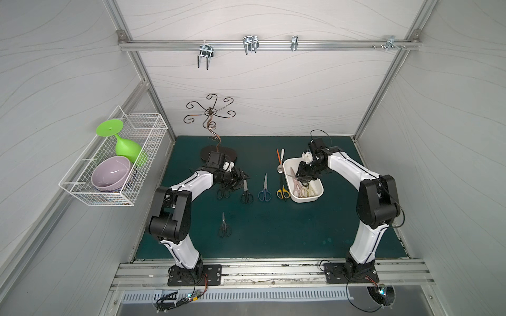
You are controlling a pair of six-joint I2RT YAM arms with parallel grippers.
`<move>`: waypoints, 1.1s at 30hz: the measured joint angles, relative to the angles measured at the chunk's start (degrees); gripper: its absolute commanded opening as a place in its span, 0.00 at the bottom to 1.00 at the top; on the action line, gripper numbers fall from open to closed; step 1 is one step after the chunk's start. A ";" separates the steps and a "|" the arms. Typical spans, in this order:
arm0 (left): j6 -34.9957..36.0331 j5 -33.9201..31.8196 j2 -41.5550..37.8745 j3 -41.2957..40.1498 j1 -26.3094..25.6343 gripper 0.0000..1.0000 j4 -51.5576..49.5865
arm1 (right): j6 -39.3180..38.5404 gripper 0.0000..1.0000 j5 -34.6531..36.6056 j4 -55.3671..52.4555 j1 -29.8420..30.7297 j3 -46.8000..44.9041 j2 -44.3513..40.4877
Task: Take the scissors out of the storage box
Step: Adjust the scissors in the storage box.
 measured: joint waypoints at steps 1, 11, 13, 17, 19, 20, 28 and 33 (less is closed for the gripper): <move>0.00 0.00 0.00 0.00 0.00 0.61 0.00 | -1.11 0.33 2.12 -0.55 -0.11 0.72 0.20; -0.02 0.00 0.00 0.00 -0.17 0.61 -0.02 | -11.10 0.35 13.09 -1.44 -0.68 6.16 8.63; -0.02 0.02 0.00 0.00 -0.31 0.61 -0.02 | -11.45 0.35 13.53 -1.40 -0.68 6.69 10.23; -0.04 0.00 0.00 -0.04 -0.44 0.61 0.00 | -11.39 0.35 13.88 -0.42 -0.66 8.11 12.59; -0.04 0.00 0.00 -0.28 -0.48 0.61 0.00 | -11.32 0.35 13.66 -0.13 -0.66 8.28 12.79; -0.04 0.00 0.00 -0.44 -0.52 0.61 -0.04 | -11.30 0.35 13.46 -0.04 -0.66 8.48 12.87; -0.11 0.20 0.00 -0.59 -0.98 0.61 0.09 | -9.68 0.36 9.27 0.68 -1.09 7.58 13.07; -0.26 0.46 0.00 -0.59 -1.29 0.61 0.66 | -8.24 0.36 6.01 1.75 -1.88 4.37 11.61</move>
